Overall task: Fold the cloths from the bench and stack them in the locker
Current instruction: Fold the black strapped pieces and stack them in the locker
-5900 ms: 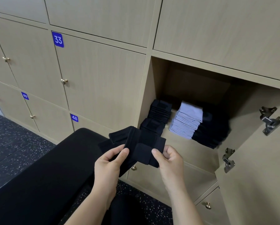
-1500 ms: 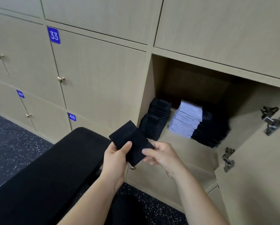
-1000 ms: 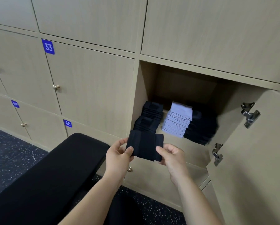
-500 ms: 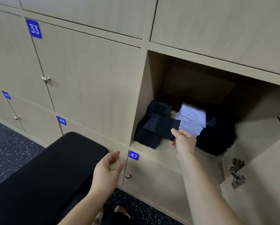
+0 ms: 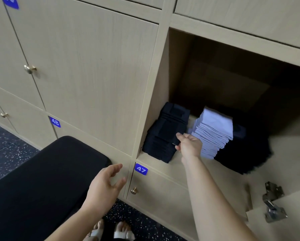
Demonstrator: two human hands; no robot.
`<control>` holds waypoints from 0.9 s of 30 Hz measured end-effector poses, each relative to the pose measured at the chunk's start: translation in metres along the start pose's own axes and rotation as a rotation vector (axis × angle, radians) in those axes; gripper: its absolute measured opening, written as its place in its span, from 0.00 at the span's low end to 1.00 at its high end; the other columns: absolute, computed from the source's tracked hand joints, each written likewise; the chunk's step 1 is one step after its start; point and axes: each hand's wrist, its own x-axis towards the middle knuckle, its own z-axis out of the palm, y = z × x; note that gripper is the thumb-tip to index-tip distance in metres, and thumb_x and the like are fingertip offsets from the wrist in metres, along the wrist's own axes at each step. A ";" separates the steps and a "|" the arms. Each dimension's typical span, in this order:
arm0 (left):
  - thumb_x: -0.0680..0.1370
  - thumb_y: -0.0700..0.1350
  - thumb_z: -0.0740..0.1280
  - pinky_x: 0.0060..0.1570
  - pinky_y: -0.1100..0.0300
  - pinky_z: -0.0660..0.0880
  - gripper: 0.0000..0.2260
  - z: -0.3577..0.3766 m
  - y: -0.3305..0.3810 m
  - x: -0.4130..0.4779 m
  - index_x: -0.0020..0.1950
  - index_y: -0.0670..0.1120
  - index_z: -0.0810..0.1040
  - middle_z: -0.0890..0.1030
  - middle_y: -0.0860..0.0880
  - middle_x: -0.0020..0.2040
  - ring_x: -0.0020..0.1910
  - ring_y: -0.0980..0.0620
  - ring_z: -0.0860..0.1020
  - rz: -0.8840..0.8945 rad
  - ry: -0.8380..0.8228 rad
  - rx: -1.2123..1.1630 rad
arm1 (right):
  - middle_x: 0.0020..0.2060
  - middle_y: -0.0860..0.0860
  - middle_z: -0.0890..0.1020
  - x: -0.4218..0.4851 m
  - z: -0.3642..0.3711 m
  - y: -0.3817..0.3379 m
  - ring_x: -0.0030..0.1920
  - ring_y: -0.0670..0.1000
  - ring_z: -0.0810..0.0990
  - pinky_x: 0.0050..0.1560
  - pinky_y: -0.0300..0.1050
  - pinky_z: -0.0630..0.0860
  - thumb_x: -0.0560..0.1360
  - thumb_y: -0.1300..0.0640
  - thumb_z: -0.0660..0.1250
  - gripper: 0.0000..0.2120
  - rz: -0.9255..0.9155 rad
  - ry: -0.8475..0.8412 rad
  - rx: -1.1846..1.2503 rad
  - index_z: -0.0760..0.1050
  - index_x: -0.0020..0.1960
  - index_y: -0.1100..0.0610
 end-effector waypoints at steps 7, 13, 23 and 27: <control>0.76 0.45 0.72 0.60 0.58 0.73 0.20 0.006 -0.005 0.000 0.67 0.51 0.75 0.78 0.56 0.59 0.58 0.60 0.75 -0.024 -0.019 0.009 | 0.45 0.50 0.82 0.005 -0.001 0.011 0.44 0.52 0.80 0.47 0.45 0.77 0.74 0.57 0.72 0.11 -0.113 0.025 -0.263 0.80 0.52 0.63; 0.76 0.46 0.72 0.60 0.62 0.71 0.20 0.003 -0.007 -0.003 0.67 0.52 0.75 0.77 0.57 0.58 0.57 0.59 0.75 -0.022 -0.020 0.026 | 0.46 0.52 0.83 -0.001 -0.003 0.009 0.45 0.54 0.80 0.39 0.44 0.72 0.72 0.46 0.72 0.12 -0.181 0.073 -0.624 0.79 0.50 0.53; 0.77 0.46 0.71 0.62 0.59 0.73 0.19 -0.013 0.003 -0.019 0.68 0.51 0.75 0.76 0.56 0.61 0.59 0.59 0.74 0.014 -0.015 0.051 | 0.46 0.54 0.82 -0.035 -0.011 -0.005 0.48 0.56 0.78 0.47 0.47 0.74 0.77 0.51 0.65 0.14 -0.180 0.062 -0.659 0.78 0.55 0.61; 0.77 0.46 0.70 0.64 0.60 0.71 0.19 -0.033 0.009 -0.042 0.68 0.50 0.75 0.76 0.55 0.63 0.60 0.59 0.74 0.031 0.005 0.071 | 0.52 0.49 0.83 -0.081 -0.014 -0.009 0.52 0.52 0.79 0.48 0.44 0.72 0.77 0.54 0.65 0.11 -0.205 0.001 -0.650 0.79 0.56 0.56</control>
